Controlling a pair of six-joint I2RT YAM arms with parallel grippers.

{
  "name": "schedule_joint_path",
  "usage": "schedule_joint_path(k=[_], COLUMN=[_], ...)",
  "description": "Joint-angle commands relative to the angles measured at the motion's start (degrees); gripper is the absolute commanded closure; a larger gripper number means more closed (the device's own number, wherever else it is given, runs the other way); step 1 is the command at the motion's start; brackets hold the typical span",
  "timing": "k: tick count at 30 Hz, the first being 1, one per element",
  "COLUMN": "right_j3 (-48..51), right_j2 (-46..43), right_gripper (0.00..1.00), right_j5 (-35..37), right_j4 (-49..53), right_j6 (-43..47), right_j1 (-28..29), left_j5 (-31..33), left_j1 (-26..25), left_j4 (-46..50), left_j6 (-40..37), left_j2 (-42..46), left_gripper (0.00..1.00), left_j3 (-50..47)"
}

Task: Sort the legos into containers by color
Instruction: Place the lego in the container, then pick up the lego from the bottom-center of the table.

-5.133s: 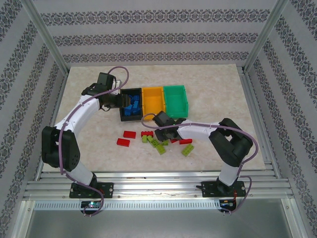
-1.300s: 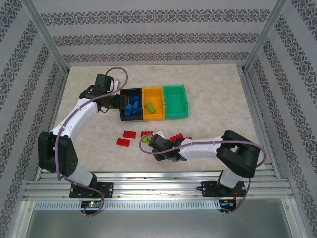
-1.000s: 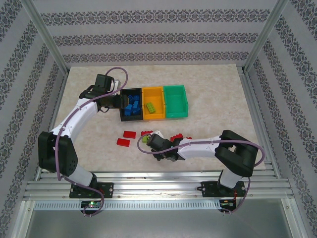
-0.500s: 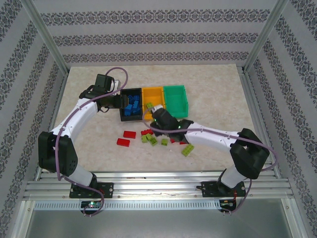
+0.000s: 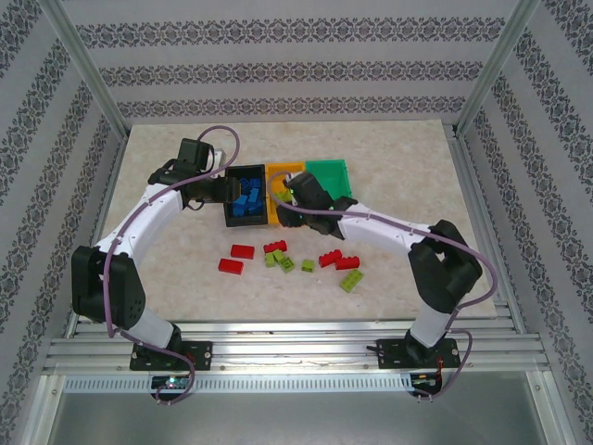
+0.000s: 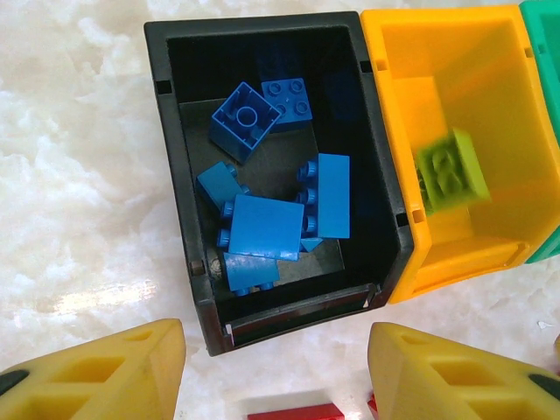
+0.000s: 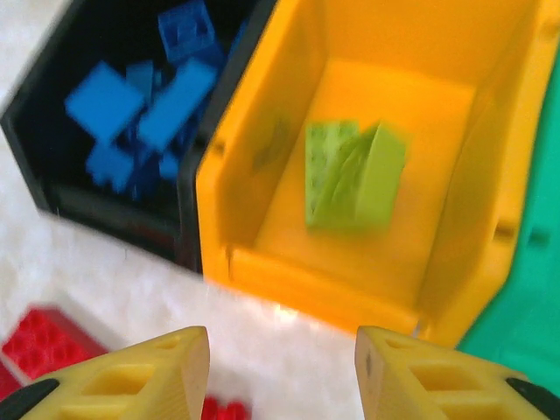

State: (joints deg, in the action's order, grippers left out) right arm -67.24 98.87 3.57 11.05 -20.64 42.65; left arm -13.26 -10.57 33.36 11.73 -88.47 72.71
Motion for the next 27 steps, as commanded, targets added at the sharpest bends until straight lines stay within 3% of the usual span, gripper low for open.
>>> schedule_joint_path(k=[1,12,27], right_j3=[6.8,22.0,17.0], right_j2=[-5.5,-16.1,-6.3], right_gripper=[0.52,0.49,0.48], right_j5=[-1.0,1.7,2.9], right_j4=[2.2,6.3,6.3], right_j6=[-1.1,-7.9,-7.5], right_j1=[1.8,8.8,9.9], left_j5=[-1.0,-1.6,-1.7], left_j1=[-0.8,-0.9,-1.2], left_j4=[-0.4,-0.4,-0.6], left_j6=[-0.8,-0.6,-0.7], left_j2=[0.3,0.6,0.9], left_gripper=[0.42,0.42,0.42], left_j3=[0.6,0.5,0.4])
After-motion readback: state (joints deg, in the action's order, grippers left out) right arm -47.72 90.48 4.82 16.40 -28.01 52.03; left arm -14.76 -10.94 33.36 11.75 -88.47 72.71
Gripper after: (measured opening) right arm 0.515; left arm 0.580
